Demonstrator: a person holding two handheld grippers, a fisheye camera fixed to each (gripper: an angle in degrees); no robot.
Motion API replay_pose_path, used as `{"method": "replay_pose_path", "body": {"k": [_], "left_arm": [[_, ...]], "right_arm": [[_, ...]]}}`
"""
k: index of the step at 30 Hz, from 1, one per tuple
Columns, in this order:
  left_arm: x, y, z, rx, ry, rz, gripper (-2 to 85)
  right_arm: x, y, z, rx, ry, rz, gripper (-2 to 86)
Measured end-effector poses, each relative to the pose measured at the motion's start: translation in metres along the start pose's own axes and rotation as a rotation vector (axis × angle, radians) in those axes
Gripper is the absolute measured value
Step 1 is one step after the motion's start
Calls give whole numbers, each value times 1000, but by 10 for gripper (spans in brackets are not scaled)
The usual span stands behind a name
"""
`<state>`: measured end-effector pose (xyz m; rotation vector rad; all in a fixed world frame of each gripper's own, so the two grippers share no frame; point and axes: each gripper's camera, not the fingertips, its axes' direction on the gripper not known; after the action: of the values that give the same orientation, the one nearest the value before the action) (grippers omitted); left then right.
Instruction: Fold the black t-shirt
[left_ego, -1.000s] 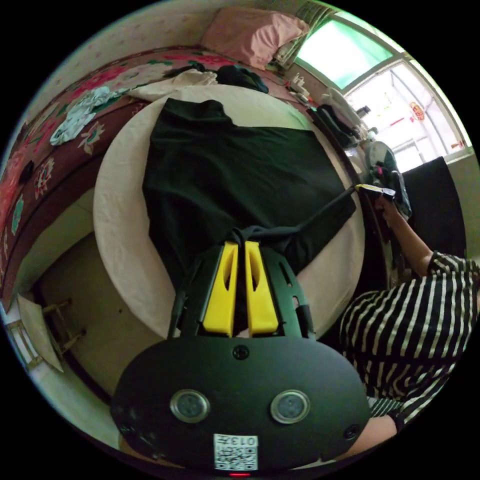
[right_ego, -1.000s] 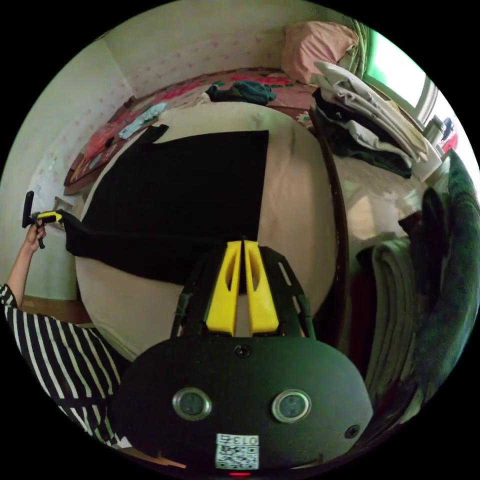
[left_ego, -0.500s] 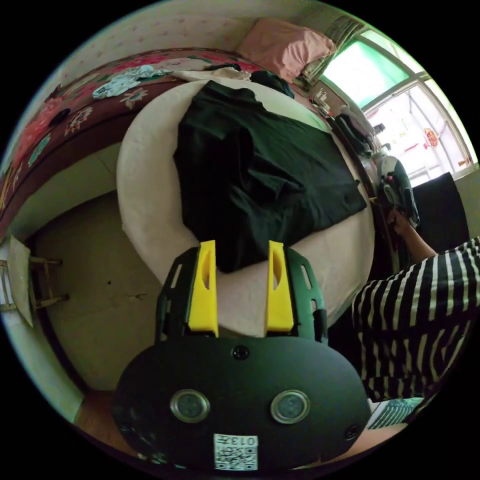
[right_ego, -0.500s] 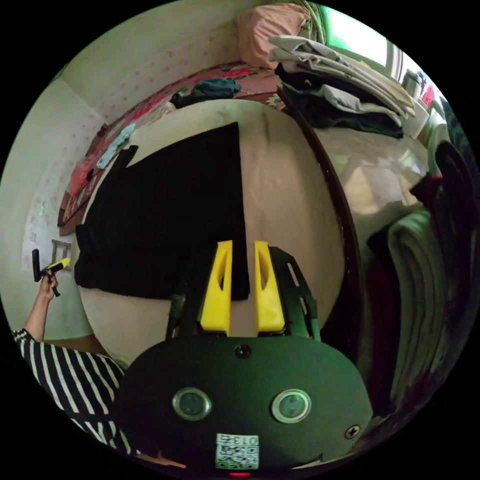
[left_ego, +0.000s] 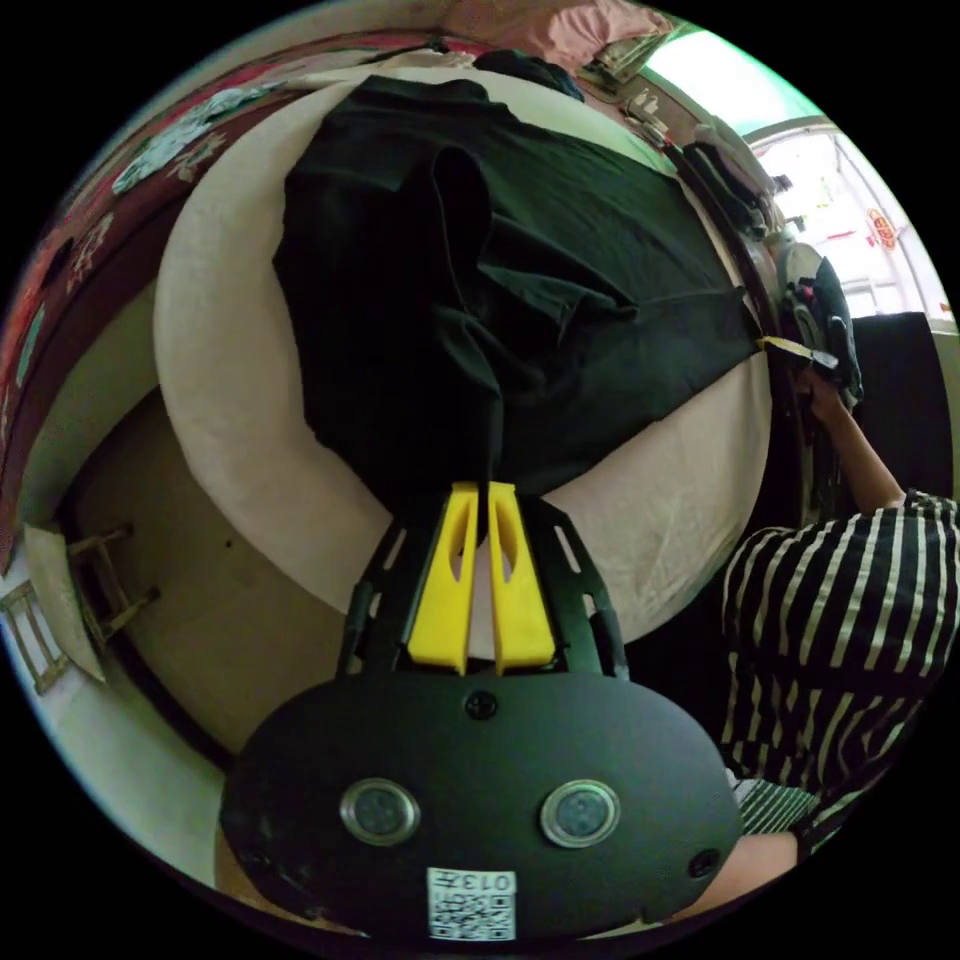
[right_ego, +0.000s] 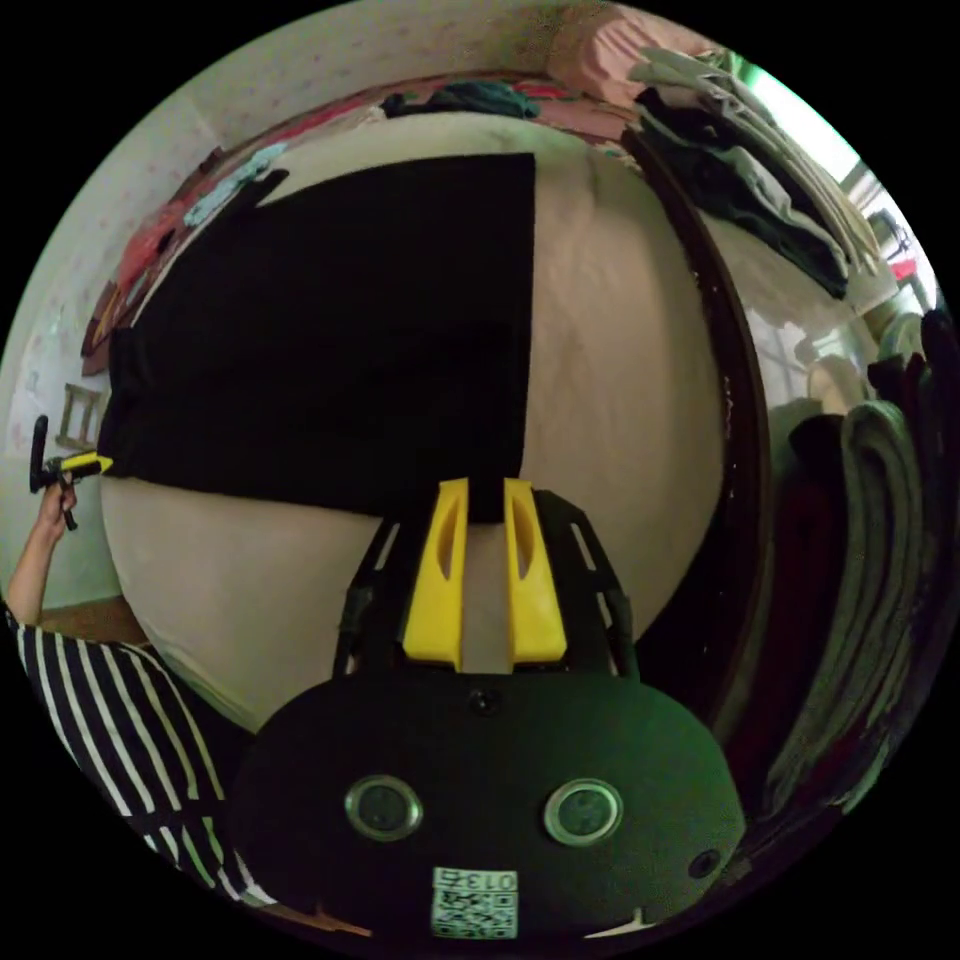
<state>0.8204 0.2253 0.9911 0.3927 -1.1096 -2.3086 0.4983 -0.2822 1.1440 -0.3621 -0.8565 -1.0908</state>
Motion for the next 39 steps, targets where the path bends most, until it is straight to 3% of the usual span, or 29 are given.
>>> {"method": "replay_pose_path", "body": {"k": [5,9,14,19,23,25,30,33,35,36,39], "left_arm": [[-10,-13,-28,39,28,-3,10],[-24,-22,-8,-20,82,-52,17],[-24,-15,-26,87,63,-61,70],[-18,-17,-35,139,79,-41,94],[-16,-30,-47,221,30,-39,118],[-16,-39,-51,241,28,-42,125],[-10,-64,-57,290,8,-11,130],[-9,-83,-50,282,0,3,112],[-4,-104,-38,178,-99,32,28],[-2,-108,-36,151,-120,45,25],[11,-118,-47,206,-186,121,17]], "right_arm": [[6,10,-25,140,-118,44,17],[2,8,0,46,-158,100,32],[-14,-14,-27,119,-71,149,71],[-62,-76,-40,196,39,-4,78],[-97,-118,-30,133,171,-169,53],[-109,-138,-13,13,198,-232,26],[-124,-163,-26,79,190,-171,10],[-129,-177,-20,52,138,-126,8],[-136,-185,-20,59,138,-124,8],[-142,-192,-21,49,148,-135,9],[-155,-205,-28,59,177,-142,14]]}}
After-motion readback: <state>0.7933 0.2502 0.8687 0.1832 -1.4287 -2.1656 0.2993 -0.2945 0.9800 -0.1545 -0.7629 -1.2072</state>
